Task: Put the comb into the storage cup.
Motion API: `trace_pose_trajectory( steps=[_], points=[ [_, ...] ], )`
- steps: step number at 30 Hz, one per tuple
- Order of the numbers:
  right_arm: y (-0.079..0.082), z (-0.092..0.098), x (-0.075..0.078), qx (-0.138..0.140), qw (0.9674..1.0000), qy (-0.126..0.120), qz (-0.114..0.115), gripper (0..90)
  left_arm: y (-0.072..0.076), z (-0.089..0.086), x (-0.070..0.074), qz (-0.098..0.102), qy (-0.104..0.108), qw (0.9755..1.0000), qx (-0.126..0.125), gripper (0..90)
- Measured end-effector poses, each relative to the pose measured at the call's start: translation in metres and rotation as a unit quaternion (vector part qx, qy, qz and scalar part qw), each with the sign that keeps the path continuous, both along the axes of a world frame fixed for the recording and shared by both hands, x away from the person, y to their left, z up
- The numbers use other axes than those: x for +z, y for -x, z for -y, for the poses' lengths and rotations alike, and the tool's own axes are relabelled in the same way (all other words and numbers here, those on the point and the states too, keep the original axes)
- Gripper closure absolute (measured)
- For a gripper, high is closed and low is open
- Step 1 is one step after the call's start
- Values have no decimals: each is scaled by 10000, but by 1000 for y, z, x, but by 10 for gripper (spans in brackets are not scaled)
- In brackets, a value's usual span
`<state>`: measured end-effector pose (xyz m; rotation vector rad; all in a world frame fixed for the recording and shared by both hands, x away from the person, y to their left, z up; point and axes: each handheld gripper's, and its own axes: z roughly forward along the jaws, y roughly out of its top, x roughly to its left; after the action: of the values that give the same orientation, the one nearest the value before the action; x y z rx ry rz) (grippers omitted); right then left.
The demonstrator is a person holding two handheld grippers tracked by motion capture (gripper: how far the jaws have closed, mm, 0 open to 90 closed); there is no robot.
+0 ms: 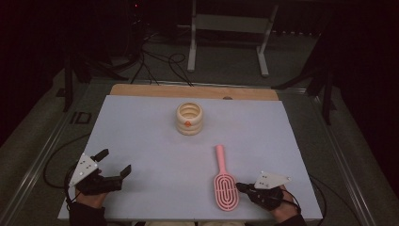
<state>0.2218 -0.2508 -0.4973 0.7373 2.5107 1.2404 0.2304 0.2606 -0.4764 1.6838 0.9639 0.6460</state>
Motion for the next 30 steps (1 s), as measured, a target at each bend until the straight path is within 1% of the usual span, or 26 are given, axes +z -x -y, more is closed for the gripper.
trace_pose_trajectory(
  steps=[6, 8, 10, 12, 14, 16, 17, 18, 21, 22, 27, 30],
  points=[
    [0, -3, 0, 61, 10000, 5, -7, 898, 0, 0, 0, -9, -8, 10000, -8, 12],
    [0, -10, -1, 121, 9999, -4, 7, 898, 0, 0, 0, -8, -6, 10000, -7, 12],
    [-1, -12, -1, 160, 9999, -13, 1, 898, 0, 0, 0, -9, -6, 10000, -8, 12],
    [-2, -18, -1, 238, 9997, 8, 32, 898, -1, 1, -1, -13, -20, 10000, -19, 12],
    [-3, -21, -1, 263, 9997, -2, 18, 898, -1, 1, -1, -14, -24, 10000, -21, 12],
    [-4, -28, -1, 368, 9993, 12, 38, 898, -1, 1, -1, -11, -10, 10000, -15, 12],
    [-4, -28, -1, 368, 9993, 12, 38, 898, -1, 1, -1, -11, -10, 10000, -15, 12],
    [-5, -34, -1, 407, 9992, 22, 41, 898, -1, 1, -1, -12, -4, 10000, -10, 12],
    [-6, -39, -1, 456, 9989, 19, 66, 898, 0, 1, -1, -15, -10, 10000, -7, 12],
    [-8, -44, 0, 482, 9988, 22, 82, 898, 0, 1, -1, -13, -2, 10000, -9, 12],
    [-11, -52, -1, 500, 9987, 63, 61, 898, -1, 0, -1, -19, 4, 10000, -3, 12],
    [-15, -57, -2, 496, 9987, 99, 92, 898, -1, 0, -1, -21, 1, 10000, -5, 12]
  ],
)
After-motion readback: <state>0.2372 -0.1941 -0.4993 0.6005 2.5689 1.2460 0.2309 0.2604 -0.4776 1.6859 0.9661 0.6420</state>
